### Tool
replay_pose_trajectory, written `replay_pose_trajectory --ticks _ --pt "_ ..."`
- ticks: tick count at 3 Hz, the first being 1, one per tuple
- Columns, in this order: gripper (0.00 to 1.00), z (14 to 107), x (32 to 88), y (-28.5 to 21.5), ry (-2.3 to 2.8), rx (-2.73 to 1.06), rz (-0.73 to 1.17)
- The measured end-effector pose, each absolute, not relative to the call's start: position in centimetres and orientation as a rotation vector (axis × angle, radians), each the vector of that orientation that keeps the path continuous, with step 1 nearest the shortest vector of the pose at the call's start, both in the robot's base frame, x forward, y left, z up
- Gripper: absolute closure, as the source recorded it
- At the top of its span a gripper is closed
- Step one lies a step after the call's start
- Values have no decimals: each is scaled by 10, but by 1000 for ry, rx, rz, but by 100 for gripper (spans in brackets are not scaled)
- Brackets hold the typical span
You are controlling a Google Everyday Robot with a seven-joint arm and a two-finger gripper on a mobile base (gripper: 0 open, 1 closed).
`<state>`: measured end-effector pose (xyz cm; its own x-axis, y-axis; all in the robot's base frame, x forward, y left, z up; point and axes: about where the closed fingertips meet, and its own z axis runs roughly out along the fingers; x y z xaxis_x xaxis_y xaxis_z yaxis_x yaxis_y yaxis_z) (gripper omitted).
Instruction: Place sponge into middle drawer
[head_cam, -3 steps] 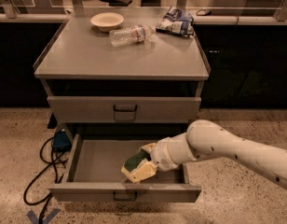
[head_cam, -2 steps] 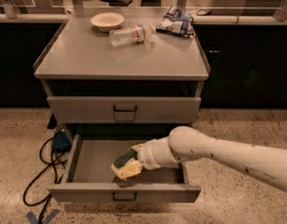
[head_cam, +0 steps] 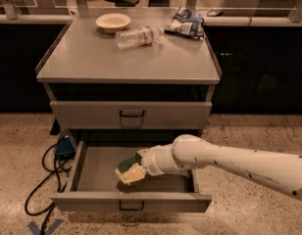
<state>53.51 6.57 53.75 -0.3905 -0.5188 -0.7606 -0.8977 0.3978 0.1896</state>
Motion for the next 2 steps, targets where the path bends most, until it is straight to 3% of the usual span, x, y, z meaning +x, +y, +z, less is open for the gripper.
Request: replay_pose_trajectory --ticks 2 --pt "100 525 619 44 2065 -1180 453"
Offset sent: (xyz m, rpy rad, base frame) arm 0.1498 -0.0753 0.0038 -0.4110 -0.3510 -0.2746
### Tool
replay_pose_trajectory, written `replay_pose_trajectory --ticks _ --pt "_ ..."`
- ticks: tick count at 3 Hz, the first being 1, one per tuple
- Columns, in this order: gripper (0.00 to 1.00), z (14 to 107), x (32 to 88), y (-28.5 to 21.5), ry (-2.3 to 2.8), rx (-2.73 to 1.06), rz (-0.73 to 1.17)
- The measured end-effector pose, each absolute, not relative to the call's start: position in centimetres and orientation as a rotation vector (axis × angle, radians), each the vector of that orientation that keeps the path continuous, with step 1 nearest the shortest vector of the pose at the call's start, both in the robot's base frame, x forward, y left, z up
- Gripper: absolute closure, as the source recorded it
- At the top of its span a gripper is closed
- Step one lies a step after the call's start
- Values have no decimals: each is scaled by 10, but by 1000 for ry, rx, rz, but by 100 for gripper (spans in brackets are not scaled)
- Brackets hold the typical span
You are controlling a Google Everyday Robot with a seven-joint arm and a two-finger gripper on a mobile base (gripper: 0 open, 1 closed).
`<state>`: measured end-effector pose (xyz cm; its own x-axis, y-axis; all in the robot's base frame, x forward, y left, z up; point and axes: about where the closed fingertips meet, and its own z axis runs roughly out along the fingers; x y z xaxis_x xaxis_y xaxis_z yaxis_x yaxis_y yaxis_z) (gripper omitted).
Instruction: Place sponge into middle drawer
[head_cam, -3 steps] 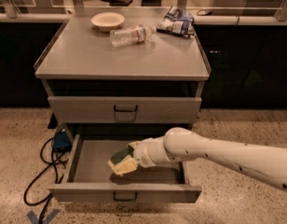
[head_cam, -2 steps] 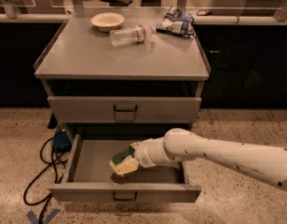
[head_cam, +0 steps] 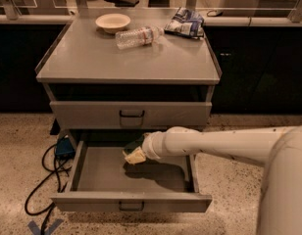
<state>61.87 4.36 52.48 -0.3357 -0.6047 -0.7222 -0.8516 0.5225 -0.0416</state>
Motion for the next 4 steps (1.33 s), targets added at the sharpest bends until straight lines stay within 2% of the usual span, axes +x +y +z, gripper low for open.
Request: replay_pose_trajectory --ticks 1,4 --pt "100 530 644 46 2040 -1163 376" --pt "100 401 625 27 2217 -1096 593"
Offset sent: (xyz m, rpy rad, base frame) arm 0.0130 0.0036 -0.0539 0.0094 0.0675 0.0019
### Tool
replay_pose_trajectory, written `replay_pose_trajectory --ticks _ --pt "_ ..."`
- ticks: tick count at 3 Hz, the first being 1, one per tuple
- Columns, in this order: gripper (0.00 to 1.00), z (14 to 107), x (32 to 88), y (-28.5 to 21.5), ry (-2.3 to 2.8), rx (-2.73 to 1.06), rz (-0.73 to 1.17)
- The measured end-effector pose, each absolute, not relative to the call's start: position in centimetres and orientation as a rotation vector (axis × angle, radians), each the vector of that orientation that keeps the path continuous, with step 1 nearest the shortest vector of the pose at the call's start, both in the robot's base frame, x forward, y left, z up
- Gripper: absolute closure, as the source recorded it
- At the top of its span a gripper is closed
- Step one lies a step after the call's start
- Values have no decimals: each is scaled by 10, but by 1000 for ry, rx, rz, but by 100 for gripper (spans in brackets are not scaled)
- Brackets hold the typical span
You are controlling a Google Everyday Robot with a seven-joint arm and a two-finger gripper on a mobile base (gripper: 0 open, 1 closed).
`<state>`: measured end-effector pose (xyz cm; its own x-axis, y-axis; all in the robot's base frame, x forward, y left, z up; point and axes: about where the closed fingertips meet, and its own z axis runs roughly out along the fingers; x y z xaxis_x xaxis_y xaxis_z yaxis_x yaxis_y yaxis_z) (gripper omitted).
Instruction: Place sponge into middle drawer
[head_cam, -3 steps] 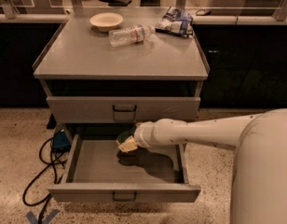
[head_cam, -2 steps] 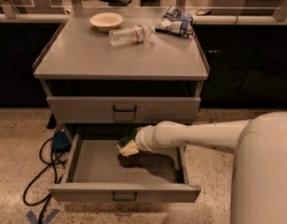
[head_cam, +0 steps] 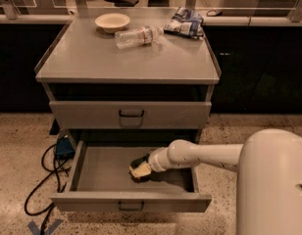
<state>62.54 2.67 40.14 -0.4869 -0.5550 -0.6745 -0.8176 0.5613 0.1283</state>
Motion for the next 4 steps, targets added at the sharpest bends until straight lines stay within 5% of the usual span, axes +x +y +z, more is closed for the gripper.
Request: replay_pose_trajectory --ticks 2,4 --pt "100 359 620 11 2294 -1029 584" --pt "58 359 620 11 2294 -1029 584"
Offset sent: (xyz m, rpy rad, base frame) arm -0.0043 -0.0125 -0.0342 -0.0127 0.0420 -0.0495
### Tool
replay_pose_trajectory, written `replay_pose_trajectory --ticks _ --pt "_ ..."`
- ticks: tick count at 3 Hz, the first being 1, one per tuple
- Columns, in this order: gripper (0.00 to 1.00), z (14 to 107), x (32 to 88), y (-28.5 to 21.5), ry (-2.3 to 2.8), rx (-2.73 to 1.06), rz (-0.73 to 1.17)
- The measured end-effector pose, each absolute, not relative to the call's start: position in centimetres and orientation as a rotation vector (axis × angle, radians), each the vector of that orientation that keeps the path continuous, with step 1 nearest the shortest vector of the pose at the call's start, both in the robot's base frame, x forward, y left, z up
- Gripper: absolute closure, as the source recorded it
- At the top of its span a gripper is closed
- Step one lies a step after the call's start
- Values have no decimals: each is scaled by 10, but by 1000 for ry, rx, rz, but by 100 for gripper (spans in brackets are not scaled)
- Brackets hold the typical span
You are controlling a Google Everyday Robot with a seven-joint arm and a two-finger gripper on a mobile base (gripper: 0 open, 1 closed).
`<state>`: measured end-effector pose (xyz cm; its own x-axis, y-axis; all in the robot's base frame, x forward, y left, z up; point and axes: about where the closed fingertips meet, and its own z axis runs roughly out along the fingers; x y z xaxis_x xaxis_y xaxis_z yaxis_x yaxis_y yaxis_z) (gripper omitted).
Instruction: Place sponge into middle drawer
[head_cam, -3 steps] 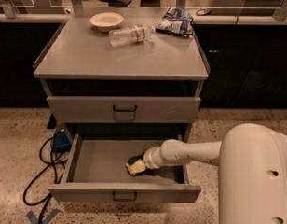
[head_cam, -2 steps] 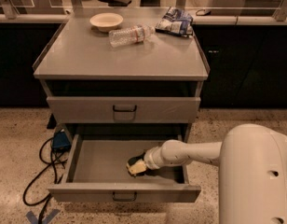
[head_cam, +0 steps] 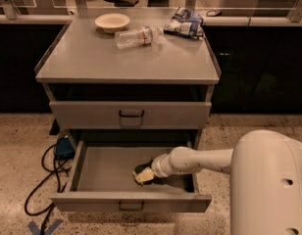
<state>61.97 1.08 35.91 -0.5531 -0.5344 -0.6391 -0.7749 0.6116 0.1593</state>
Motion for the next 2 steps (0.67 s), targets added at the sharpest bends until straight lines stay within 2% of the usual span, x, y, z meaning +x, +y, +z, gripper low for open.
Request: replay_pose_trajectory --ticks 2 --pt "11 359 620 11 2294 -1030 584"
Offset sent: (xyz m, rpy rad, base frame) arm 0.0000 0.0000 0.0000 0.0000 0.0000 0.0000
